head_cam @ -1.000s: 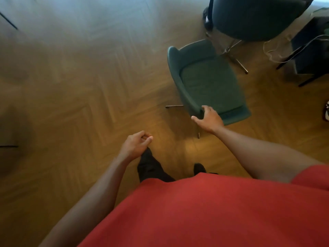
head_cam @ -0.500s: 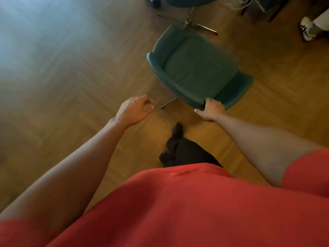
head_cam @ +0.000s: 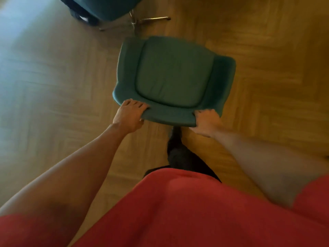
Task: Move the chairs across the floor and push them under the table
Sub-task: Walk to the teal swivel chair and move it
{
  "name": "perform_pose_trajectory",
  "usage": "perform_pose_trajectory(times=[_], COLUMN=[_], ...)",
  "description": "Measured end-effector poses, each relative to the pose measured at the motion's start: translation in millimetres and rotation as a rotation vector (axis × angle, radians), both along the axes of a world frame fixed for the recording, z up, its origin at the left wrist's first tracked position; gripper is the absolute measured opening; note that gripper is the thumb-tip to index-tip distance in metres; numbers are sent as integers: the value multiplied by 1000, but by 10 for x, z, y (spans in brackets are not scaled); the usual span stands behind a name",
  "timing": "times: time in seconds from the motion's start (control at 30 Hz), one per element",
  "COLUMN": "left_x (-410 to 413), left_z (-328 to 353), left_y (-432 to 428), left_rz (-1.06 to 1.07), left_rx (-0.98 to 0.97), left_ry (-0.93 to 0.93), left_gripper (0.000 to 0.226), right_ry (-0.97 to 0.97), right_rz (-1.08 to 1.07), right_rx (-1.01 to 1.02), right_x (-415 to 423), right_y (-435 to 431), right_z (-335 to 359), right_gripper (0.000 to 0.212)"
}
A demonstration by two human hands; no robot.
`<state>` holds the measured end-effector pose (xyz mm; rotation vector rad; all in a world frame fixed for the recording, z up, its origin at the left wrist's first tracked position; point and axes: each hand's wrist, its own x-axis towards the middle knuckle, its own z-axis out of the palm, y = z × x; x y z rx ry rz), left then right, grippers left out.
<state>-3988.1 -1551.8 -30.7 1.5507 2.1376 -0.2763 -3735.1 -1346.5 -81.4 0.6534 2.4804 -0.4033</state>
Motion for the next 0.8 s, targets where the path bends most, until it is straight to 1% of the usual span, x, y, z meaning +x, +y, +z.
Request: perform_pose_trajectory(times=[0.1,0.2,0.33,0.57,0.67,0.8], left_x=[-307,-527,-815,-1548,-1846,-2088], left_z=[-111,-159,-157,-113,-130,-120], left_y=[108,178,210,385,521,783], left_rz=[-54,-128,-217,-479,-605,-770], left_rx=[-61,-153,-177,-186,-206,-272], left_ry=[-23,-9,-4,-1,18,37], left_gripper=[58,64,71,72,72,64], right_ry=[-2,1,48,109,113,97], right_rz=[-72,-145,-270,-500,-553,-604], right_rx=[-23,-58,-91,-55,-49,-81], right_x=[-16,-58,-226,-693,-915,-1107], right_y=[-68,-197,-501,-1192,-1410,-1527], right_z=[-19,-44,-13,-55,-113,-182], right_gripper=[60,62,62,56,52,52])
